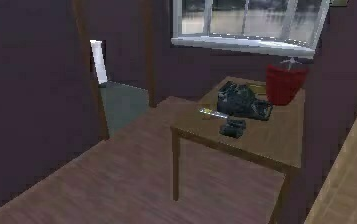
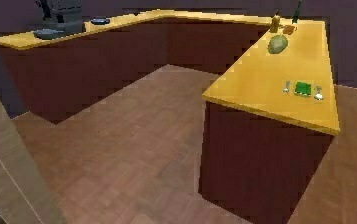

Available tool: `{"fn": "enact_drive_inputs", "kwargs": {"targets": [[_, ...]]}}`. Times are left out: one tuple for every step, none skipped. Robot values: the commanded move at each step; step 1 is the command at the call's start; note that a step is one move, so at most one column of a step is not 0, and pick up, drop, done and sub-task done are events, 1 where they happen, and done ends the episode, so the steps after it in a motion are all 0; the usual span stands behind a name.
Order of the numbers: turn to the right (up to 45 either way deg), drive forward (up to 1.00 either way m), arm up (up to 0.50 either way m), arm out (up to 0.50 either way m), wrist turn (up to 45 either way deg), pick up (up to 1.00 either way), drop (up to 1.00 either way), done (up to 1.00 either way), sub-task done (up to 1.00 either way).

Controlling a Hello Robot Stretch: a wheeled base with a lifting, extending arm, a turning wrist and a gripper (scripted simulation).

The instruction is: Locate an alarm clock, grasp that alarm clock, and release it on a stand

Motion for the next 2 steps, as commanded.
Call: {"fn": "enact_drive_inputs", "kwargs": {"targets": [[-15.0, 0.0, 0.0, 0.0, 0.0, 0.0, 0.0, 0.0, 0.0], [0.0, 1.0, 0.0, 0.0, 0.0, 0.0, 0.0, 0.0, 0.0]]}}
